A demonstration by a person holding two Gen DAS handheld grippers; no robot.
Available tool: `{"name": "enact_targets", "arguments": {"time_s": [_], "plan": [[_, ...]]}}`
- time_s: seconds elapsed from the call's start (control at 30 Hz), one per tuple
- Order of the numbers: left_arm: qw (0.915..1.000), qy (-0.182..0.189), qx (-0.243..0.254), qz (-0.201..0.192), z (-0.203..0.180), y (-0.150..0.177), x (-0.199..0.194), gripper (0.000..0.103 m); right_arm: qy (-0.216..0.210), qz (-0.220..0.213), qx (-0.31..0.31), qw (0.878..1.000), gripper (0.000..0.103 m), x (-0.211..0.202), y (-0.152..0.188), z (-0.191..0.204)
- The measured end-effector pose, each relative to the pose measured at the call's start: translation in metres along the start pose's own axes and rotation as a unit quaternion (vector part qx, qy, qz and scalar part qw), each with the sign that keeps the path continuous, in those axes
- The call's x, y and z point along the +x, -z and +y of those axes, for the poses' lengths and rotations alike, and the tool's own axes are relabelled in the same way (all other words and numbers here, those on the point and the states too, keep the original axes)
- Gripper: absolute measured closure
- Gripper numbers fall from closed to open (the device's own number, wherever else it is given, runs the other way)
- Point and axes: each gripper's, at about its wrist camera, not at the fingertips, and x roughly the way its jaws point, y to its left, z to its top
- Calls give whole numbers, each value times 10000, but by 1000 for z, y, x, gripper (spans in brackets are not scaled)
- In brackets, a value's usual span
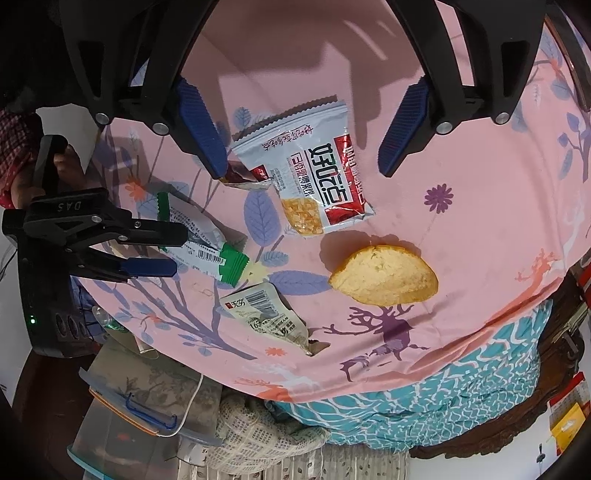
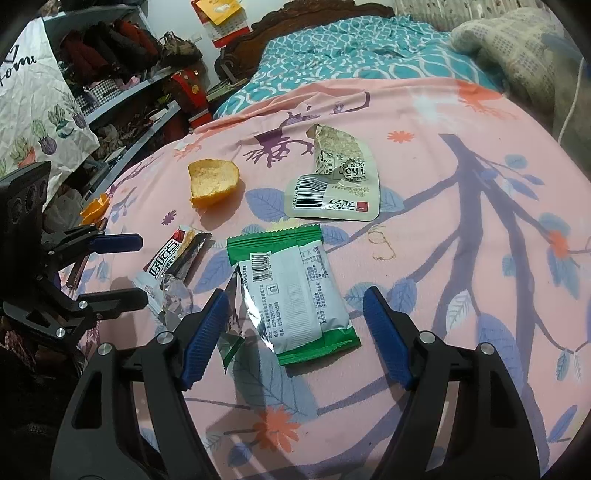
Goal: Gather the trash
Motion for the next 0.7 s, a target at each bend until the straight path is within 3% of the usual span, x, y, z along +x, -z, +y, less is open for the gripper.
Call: {"name": "enact_targets", "arguments": {"time_s": [0.4,0.7], "plan": [[9996,235,-132,-28,7,-2,-4,14,-72,-15,45,10000,29,-1,1,0],[9998,114,-67,123,4,-4,12,14,130,-18,-182,9997,29,1,2,8]]}}
